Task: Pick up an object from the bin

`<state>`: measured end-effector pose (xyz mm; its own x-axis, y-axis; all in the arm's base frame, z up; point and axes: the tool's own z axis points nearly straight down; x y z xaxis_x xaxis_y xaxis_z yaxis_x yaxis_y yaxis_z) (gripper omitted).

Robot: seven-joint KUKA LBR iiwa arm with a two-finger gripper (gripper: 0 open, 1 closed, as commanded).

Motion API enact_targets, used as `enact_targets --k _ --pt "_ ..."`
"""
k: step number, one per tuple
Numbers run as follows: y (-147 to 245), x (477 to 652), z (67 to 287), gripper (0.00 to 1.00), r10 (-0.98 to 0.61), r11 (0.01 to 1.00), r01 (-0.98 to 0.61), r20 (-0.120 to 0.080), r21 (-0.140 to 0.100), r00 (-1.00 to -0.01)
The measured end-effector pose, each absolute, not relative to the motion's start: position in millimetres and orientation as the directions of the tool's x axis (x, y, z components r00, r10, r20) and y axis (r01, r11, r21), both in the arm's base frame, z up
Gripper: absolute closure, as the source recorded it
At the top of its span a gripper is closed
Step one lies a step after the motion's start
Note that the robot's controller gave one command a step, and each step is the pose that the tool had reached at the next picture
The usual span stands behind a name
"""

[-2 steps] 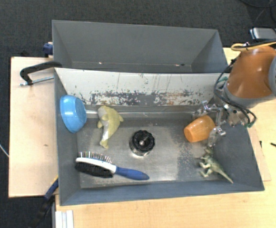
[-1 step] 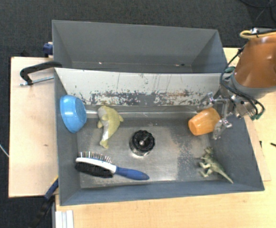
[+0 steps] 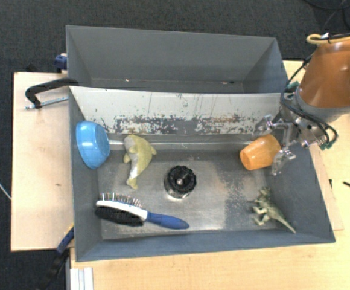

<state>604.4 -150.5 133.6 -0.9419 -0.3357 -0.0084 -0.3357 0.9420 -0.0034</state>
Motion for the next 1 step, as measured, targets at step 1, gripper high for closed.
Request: enact_targets --k 1 --pt "-149.9 607.3 194.8 1.00 -0.335 0.942 -0.335 -0.013 -0.007 -0.942"
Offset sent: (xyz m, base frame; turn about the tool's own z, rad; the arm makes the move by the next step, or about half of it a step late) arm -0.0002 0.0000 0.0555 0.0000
